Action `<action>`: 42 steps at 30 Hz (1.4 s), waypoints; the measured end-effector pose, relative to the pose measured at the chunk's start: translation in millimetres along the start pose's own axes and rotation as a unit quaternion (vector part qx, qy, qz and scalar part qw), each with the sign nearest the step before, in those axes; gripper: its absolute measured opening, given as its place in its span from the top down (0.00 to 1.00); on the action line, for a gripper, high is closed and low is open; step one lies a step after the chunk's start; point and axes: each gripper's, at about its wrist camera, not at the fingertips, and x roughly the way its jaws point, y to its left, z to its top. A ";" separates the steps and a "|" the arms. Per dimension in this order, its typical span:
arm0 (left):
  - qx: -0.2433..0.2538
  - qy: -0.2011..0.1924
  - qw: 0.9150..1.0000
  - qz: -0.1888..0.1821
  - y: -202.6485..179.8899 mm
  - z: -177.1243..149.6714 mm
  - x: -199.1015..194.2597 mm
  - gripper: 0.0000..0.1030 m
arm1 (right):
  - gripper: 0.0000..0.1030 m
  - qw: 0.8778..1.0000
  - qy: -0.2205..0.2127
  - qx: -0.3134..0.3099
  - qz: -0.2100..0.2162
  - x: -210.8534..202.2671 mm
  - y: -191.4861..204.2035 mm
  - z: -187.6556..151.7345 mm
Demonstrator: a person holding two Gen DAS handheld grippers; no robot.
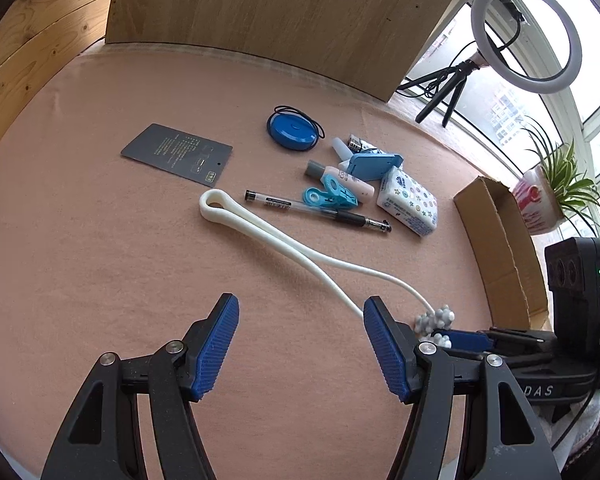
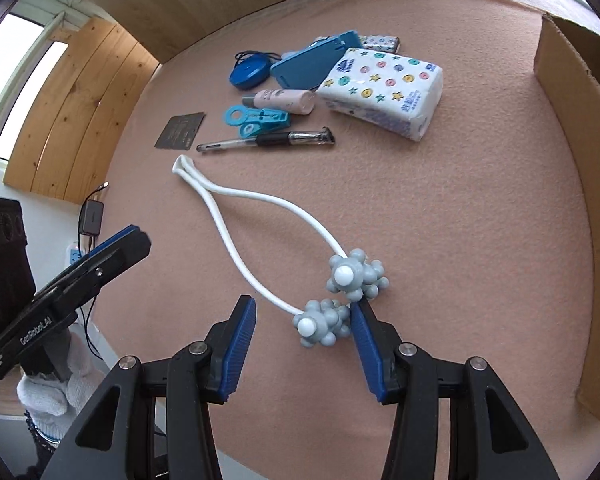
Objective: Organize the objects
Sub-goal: 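Move the right gripper to the white massager's grey knobs, then close the right gripper on the massager knobs while left grips its white cable, then carry the white massager into the box and open both grippers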
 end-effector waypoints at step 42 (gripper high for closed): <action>-0.036 0.054 0.996 -0.053 -28.7 -24.3 56.3 0.86 | 0.86 0.992 -0.028 -0.106 -0.059 8.5 34.4 -11.8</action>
